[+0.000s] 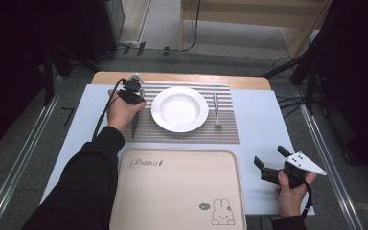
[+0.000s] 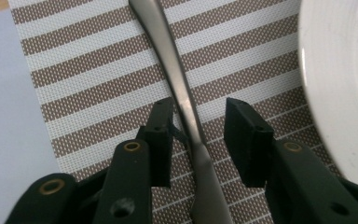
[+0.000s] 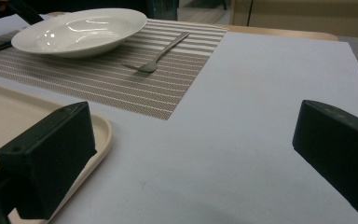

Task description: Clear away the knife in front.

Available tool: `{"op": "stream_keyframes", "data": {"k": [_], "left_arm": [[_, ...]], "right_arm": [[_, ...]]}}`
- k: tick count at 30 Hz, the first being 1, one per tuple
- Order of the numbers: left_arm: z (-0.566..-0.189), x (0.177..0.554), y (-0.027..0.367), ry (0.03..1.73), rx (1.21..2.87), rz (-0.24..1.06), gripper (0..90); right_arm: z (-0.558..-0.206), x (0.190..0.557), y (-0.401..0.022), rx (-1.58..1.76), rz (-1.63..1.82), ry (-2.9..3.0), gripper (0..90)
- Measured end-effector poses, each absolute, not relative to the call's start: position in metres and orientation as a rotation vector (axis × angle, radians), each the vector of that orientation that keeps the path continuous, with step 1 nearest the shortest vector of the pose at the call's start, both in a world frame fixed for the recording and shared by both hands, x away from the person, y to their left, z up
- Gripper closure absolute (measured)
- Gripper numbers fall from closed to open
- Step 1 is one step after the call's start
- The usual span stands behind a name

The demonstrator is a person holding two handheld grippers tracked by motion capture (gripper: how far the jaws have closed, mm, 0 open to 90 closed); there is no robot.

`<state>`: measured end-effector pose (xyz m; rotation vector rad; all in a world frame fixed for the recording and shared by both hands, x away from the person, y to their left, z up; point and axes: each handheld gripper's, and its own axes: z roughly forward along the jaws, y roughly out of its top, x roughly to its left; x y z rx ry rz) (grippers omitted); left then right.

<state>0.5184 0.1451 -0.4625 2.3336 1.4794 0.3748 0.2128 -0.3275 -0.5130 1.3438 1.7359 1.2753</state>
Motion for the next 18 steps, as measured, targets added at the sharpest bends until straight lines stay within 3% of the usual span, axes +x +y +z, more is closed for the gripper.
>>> {"op": "stream_keyframes", "data": {"k": [18], "left_arm": [[-0.4721,0.5215,0.1445,1.509,2.375,0.344,70.4]], "right_arm": [[-0.5135,0.2132,-0.3245,1.337,1.236,1.737,0.0]]}}
